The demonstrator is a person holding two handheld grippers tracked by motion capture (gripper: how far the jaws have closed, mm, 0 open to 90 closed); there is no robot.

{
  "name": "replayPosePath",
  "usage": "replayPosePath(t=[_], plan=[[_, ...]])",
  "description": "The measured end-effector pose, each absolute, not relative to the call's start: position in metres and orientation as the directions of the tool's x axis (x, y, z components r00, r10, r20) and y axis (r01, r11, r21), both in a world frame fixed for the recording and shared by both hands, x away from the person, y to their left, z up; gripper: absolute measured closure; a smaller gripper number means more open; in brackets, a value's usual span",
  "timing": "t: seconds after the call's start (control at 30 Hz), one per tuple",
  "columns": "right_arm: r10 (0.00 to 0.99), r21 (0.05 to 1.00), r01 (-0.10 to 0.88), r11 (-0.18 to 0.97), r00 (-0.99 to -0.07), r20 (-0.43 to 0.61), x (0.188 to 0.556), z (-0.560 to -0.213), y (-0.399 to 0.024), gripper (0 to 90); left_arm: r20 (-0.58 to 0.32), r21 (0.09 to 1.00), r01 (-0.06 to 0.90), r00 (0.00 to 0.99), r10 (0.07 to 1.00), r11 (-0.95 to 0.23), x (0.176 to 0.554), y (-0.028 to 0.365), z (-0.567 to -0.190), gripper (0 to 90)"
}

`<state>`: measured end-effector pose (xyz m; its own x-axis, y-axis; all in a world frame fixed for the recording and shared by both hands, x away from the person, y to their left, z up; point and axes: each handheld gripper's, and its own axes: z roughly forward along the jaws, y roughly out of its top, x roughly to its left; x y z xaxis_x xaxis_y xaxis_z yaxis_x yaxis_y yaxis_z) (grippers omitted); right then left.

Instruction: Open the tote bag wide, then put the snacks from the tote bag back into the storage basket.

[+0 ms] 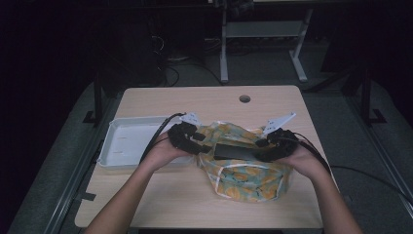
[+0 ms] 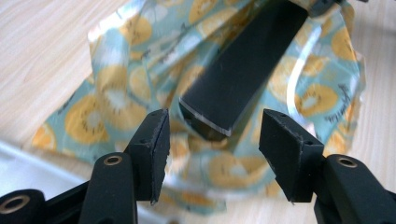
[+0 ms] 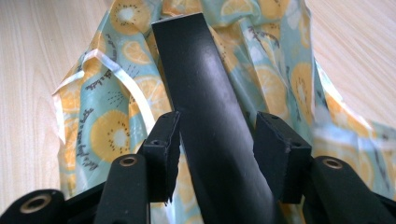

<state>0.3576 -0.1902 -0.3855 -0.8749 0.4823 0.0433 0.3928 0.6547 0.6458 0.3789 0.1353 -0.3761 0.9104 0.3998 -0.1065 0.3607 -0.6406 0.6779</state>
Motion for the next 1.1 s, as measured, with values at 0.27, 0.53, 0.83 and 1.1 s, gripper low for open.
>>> replayPosePath(t=[0.27, 0.53, 0.83, 1.1], plan=[[0.425, 0.631, 0.35, 0.693, -0.905, 0.035, 0.375, -0.396, -0.184, 46.3, -0.115, 0.673, 0.386, 0.897, 0.426, -0.631, 0.368, 0.155, -0.378, 42.3], [0.363, 0.623, 0.304, 0.721, -0.931, 0.033, 0.383, -0.409, -0.179, 39.8, -0.124, 0.673, 0.402, 0.889, 0.441, -0.621, 0.363, 0.161, -0.379, 42.3], [0.335, 0.59, 0.294, 0.752, -0.941, 0.042, 0.382, -0.418, -0.175, 35.6, -0.124, 0.667, 0.41, 0.884, 0.45, -0.622, 0.361, 0.168, -0.38, 42.3], [0.327, 0.567, 0.292, 0.77, -0.944, 0.041, 0.384, -0.423, -0.175, 37.2, -0.132, 0.667, 0.418, 0.881, 0.455, -0.617, 0.36, 0.169, -0.382, 42.3]])
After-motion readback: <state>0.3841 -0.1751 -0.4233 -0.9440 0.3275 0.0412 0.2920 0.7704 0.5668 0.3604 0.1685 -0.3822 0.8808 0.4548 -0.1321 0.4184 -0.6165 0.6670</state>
